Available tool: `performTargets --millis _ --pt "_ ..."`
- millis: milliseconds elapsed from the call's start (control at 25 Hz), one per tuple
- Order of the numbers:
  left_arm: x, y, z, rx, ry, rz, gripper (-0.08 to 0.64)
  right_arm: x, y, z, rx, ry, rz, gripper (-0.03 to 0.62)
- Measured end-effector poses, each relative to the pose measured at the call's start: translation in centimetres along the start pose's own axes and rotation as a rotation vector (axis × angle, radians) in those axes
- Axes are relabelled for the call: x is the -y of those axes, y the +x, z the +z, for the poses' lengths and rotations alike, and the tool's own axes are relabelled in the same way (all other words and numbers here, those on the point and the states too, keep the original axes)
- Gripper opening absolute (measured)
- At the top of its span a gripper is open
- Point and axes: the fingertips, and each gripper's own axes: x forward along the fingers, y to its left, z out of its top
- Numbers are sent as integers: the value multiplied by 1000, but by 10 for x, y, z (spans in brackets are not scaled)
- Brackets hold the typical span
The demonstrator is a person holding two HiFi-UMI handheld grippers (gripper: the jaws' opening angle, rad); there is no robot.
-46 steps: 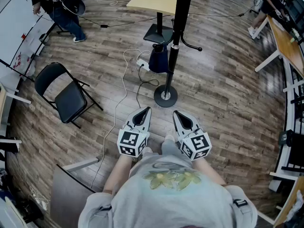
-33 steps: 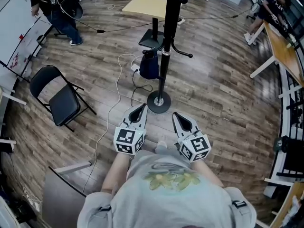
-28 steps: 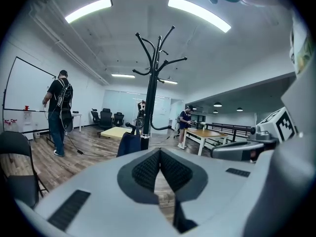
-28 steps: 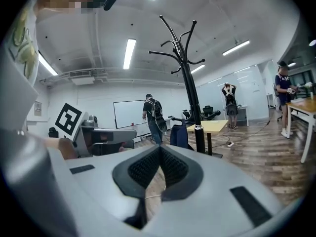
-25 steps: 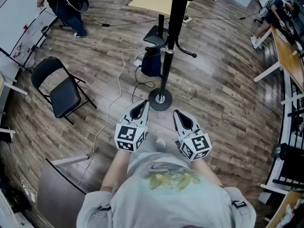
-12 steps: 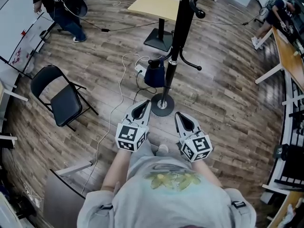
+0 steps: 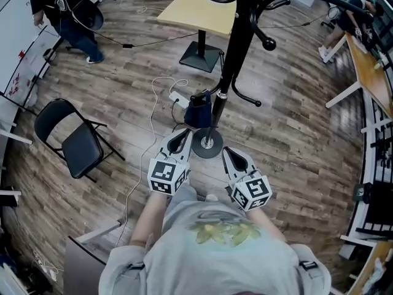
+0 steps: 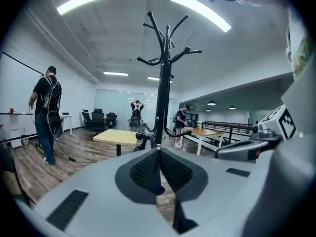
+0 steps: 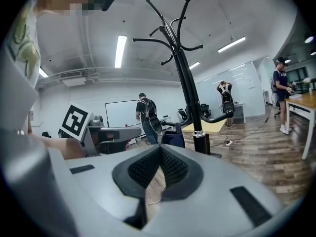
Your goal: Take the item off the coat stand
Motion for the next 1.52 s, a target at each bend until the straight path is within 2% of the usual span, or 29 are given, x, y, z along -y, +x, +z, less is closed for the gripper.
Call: performTargets --millis 160,320,480,600,840,1080,1520 --pt "-13 13 4 -5 9 -9 21 6 11 3 -5 -1 -16 6" --pt "-24 27 4 -30 44 -32 143 9 24 3 -14 1 -30 6" --pt "-30 36 7 -36 88 -57 219 10 34 5 -11 0 -37 6" --pt "-34 40 8 -38 100 -73 250 10 38 5 -11 1 -43 6" --pt "-42 44 8 -46 110 -78 279 12 44 3 -19 11 -56 6" --pt "-47 49 -5 -88 124 -86 299 14 49 -2 -22 16 -68 6" --pt "-53 77 -20 -145 157 -146 309 20 63 -1 -21 25 -102 6"
